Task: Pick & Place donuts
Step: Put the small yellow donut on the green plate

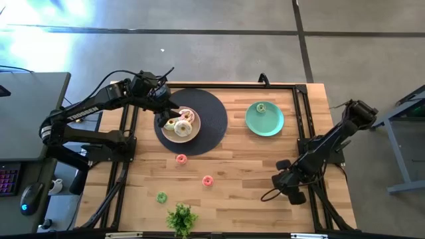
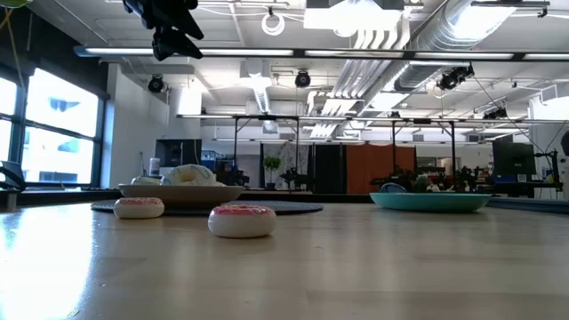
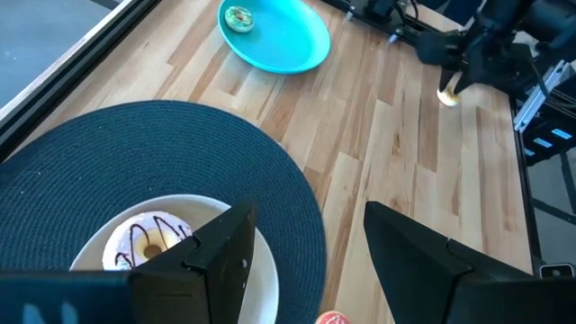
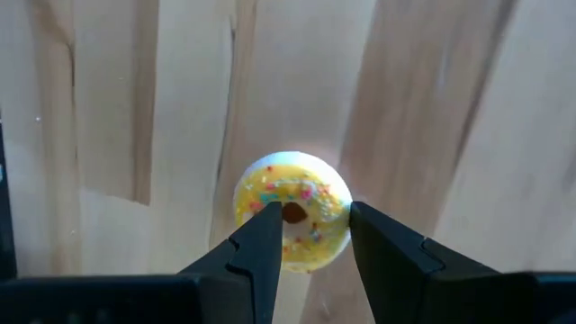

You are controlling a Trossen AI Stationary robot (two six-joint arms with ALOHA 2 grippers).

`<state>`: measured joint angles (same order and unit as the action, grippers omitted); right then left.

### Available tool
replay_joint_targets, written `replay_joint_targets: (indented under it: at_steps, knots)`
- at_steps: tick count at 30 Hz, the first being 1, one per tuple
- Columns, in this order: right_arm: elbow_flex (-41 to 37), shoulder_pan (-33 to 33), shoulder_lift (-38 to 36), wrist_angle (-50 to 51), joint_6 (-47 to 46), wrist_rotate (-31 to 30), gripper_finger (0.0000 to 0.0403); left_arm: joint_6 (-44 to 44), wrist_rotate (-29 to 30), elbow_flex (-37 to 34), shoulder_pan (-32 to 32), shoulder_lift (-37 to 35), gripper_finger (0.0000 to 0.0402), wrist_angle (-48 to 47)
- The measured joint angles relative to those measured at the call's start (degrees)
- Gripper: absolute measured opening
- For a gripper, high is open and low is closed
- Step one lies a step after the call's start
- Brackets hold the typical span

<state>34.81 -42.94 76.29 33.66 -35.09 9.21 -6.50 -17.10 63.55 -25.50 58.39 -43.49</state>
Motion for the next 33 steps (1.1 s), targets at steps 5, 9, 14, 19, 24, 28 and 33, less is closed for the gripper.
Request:
replay_joint_targets:
  at_steps: [5,9,14,19,24,28,33]
  knots:
    - [-3.7,0.0,0.0,-9.6,0.3,0.7,0.0129,0.5,0.0,0.0,0.0,0.0,0.0208,0.0]
    - [-6.0,0.0,0.0,-12.8,0.5,-0.9,0.0128,0.7,0.0,0.0,0.0,0.0,0.0208,0.0]
    - [-6.6,1.2,-0.1,-13.3,-0.8,-4.1,0.0106,0.8,0.0,0.0,0.0,0.0,0.0208,0.0]
    - [-4.5,3.4,0.1,-13.4,0.9,-6.5,0.0048,0.9,0.1,0.0,0.0,0.0,0.0208,0.0]
    - [-1.5,6.0,0.1,-14.6,4.1,-9.9,0.0010,1.2,0.1,0.0,0.0,0.0,0.0208,0.0]
    - [0.1,9.8,0.1,-15.4,5.6,-26.9,0.0023,2.2,0.2,0.0,0.0,0.0,0.0208,0.1]
    - [-0.1,18.2,0.1,-14.5,3.3,-48.6,0.0012,2.2,0.1,0.0,0.0,0.0,0.0208,0.0]
